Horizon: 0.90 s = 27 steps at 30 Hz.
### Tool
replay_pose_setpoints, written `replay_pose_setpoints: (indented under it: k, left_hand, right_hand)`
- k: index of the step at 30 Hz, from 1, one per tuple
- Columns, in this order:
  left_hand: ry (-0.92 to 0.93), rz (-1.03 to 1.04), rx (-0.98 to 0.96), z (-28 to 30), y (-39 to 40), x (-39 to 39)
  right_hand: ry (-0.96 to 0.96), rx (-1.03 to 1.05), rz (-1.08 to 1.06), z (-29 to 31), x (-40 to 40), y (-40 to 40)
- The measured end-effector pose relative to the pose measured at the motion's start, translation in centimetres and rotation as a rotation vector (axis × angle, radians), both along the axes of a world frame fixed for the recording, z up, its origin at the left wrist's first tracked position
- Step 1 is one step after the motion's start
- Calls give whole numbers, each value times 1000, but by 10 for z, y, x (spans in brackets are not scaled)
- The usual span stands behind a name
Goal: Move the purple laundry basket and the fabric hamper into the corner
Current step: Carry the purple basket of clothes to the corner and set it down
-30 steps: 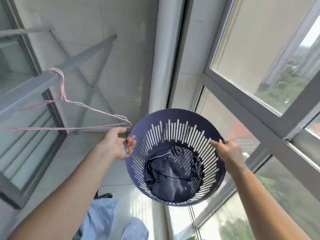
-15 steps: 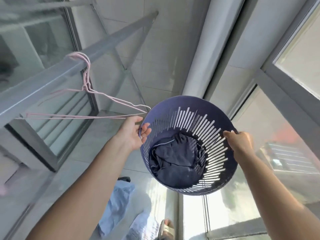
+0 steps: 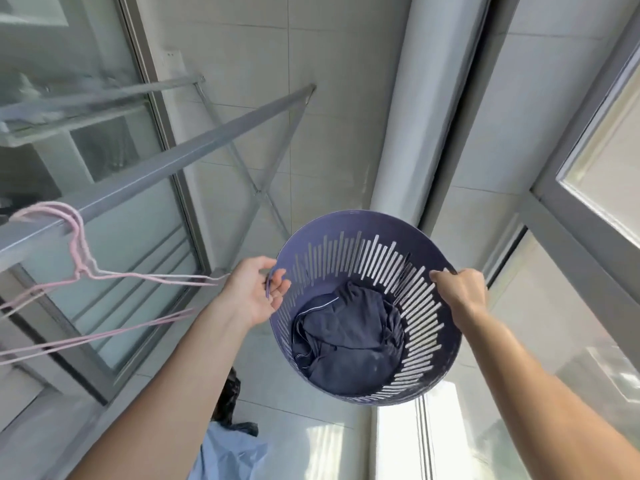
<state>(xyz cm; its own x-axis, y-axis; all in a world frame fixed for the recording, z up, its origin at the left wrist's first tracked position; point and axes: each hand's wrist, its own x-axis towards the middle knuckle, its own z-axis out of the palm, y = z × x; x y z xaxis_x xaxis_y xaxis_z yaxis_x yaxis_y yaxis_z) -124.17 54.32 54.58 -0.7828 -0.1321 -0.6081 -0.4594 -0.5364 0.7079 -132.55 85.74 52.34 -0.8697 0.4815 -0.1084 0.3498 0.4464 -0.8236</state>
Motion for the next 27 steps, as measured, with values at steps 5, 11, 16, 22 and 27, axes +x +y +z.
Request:
replay_pose_setpoints:
  k: [5, 11, 16, 22, 27]
  left_hand:
    - [-10, 21, -32, 5, 16, -25]
    - [-51, 68, -86, 11, 17, -46]
    - [-74, 95, -98, 18, 11, -70]
    - [-192, 137, -121, 26, 7, -120]
    - [-190, 202, -162, 49, -17, -209]
  right_hand:
    - [25, -24, 4, 0, -34, 13]
    - [24, -57, 42, -8, -54, 11]
    - [5, -82, 60, -10, -72, 8]
    - [24, -109, 39, -3, -96, 4]
    - [105, -102, 25, 28, -164, -25]
